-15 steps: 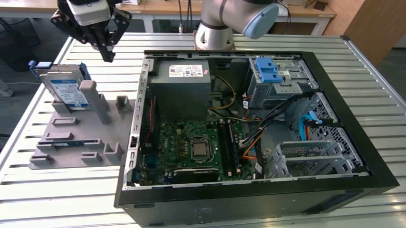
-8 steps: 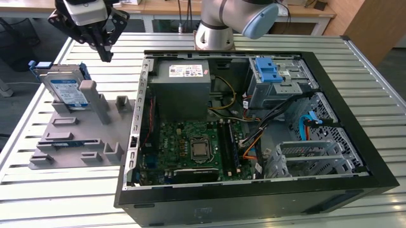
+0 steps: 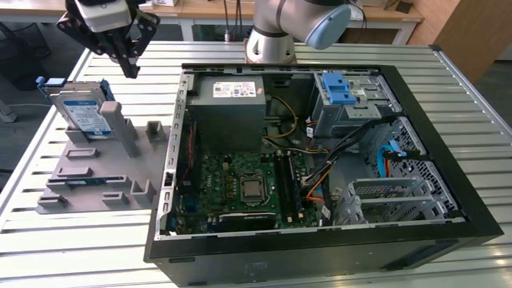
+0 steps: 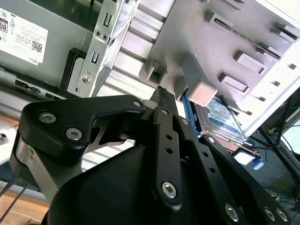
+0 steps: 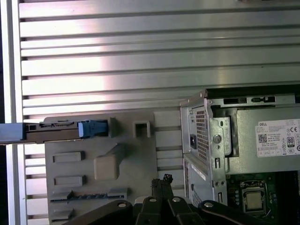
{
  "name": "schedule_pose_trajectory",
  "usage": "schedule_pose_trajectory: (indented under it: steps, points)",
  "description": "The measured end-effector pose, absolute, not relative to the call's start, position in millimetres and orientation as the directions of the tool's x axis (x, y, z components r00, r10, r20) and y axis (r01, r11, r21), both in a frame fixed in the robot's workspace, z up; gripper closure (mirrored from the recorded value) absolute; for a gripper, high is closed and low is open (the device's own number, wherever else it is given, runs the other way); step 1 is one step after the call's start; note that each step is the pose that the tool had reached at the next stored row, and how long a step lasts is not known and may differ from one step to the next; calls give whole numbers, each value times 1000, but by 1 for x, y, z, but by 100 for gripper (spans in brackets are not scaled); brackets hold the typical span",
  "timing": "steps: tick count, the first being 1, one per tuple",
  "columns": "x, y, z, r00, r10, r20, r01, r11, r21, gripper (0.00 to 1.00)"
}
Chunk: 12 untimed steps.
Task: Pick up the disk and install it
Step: 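Reach for the disk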
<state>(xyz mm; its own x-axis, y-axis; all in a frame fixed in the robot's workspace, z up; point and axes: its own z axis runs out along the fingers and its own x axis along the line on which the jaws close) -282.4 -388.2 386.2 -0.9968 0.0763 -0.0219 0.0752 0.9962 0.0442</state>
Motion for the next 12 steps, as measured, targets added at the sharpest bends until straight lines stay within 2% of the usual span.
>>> schedule_pose_trajectory:
  steps: [12]
  points:
    - [-289, -387, 386, -997, 76, -22, 75, 996, 44, 89]
